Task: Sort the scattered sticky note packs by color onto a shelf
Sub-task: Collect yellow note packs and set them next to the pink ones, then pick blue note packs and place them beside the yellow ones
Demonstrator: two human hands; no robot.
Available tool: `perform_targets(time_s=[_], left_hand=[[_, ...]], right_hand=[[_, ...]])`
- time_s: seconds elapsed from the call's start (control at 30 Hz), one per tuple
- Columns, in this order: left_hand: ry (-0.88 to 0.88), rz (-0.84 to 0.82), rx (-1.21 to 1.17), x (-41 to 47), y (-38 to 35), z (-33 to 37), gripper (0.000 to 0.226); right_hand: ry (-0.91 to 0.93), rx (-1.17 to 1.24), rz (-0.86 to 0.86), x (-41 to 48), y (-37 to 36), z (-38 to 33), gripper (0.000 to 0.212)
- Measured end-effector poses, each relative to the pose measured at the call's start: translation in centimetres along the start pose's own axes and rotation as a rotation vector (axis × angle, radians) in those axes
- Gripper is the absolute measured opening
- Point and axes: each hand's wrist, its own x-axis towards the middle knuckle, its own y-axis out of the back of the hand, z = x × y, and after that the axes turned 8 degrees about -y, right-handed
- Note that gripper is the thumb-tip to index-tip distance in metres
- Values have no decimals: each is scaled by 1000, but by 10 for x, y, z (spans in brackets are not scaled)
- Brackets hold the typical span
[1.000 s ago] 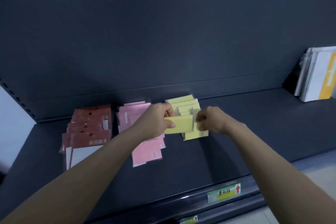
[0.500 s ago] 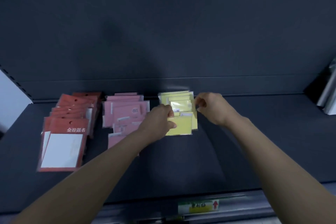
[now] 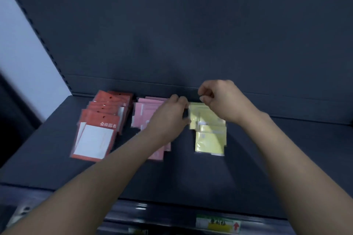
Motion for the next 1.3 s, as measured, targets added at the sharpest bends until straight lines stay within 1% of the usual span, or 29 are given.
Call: perform_targets(time_s=[0.07, 0.17, 0.23, 0.37, 0.47, 0.6, 0.73, 0.83, 1.0, 1.17, 1.3], left_hand=[[0, 91, 95, -17, 42, -13, 31], [60, 236, 212, -59, 108, -38, 29], [131, 304, 272, -97, 149, -56, 30], [309, 396, 382, -185, 217, -96, 29], [427, 440, 469, -253, 259, -123, 28], [587, 468, 571, -337, 301, -151, 26], [731, 477, 602, -415, 330, -174, 22], [864, 477, 618, -469, 348, -188, 24], [1086, 536, 592, -541, 372, -214, 22], [1209, 537, 521, -567, 386, -257, 21], [1302, 491, 426, -572, 399, -305, 27]], right_hand=[[90, -45, 18, 6, 1, -38, 13], [252, -90, 71, 11, -3, -110, 15], [336, -56, 84, 8, -11, -164, 17], [508, 12, 37, -6, -37, -273, 18], [616, 67, -12, -25, -59, -354, 23], [769, 127, -28, -54, -91, -455, 18], [893, 170, -70, -86, -128, -541, 17], [966, 179, -153, -108, -156, -597, 20], [1051, 179, -240, -130, -192, -671, 22], [1086, 127, -295, -121, -223, -720, 18], [1077, 83, -344, -94, -247, -755, 19]])
